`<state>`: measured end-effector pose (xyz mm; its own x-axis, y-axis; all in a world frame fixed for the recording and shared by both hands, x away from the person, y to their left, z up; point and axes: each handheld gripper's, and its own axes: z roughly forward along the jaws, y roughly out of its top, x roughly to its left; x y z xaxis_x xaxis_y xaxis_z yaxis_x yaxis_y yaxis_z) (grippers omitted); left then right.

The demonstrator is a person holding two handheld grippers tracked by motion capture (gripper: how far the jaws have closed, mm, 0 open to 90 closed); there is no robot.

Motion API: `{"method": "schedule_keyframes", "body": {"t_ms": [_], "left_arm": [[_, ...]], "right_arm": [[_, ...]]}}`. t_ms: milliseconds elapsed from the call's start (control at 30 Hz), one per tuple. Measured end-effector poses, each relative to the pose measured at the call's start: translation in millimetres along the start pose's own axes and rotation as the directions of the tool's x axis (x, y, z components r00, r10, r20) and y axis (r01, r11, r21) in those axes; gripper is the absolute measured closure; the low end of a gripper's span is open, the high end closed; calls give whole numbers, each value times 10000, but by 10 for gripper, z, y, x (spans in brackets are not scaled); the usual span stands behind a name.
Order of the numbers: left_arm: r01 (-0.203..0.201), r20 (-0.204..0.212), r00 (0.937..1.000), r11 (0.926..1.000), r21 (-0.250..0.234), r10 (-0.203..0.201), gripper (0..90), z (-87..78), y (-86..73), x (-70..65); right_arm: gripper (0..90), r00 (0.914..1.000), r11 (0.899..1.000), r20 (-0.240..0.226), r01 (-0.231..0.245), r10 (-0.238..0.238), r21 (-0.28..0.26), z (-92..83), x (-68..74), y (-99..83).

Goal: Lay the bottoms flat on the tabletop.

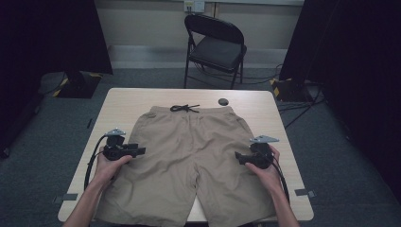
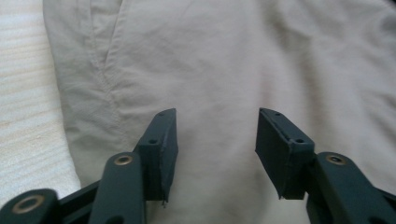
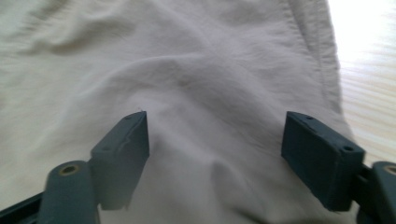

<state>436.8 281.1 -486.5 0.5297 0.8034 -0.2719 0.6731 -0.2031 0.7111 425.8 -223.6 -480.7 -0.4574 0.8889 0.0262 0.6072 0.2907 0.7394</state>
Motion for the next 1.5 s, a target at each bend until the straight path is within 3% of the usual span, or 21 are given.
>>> {"method": "schedule_keyframes", "body": {"t_ms": [67,167,233,367,433,533,733,833,933,1133,1300,1433,1500], "left_arm": [[-148,-335,9993,9997,170,154,469,34,-8,31],[96,-305,9995,9998,-173,-101,455,56,-11,96],[-72,-257,9996,9996,-284,65,430,80,0,119],[-501,-640,9968,9982,-323,479,433,150,57,131],[-441,-679,9968,9985,-322,418,433,190,105,150],[-422,-771,9964,9963,-744,364,436,238,102,173],[-677,-723,9954,9955,-658,629,435,132,1,159],[-565,-650,9965,9955,-761,516,435,98,-41,152],[-309,-671,9973,9988,-390,283,404,77,1,121],[-254,-417,9989,9973,-691,225,364,-184,-19,33],[150,-394,9990,9932,-1156,-197,344,-520,-254,0],[80,-529,9985,9954,-955,-131,329,-729,-447,-43],[-36,-530,9986,9968,-796,-6,325,-778,-545,-61]], "right_arm": [[181,9998,9998,169,89,-92,178,96,-8,11],[174,9994,9993,331,55,-67,380,213,-36,19],[153,9987,9997,488,127,-138,225,272,-40,23],[129,9985,9996,478,269,-273,95,346,-88,62],[132,9986,9998,488,196,-200,90,378,-134,94],[134,9987,9997,454,222,-225,70,407,-183,121],[133,9986,9997,485,220,-223,68,383,-214,99],[133,9982,9998,596,100,-111,189,330,-222,67],[160,9977,9992,670,16,-43,400,274,-219,84],[145,9968,9969,336,-720,730,-304,-19,-272,113],[145,9965,9940,255,-771,793,-779,-377,-263,-44],[148,9977,9955,310,-583,608,-743,-614,-231,-253],[149,9957,9922,175,-896,914,-866,-717,-240,-381]]}}
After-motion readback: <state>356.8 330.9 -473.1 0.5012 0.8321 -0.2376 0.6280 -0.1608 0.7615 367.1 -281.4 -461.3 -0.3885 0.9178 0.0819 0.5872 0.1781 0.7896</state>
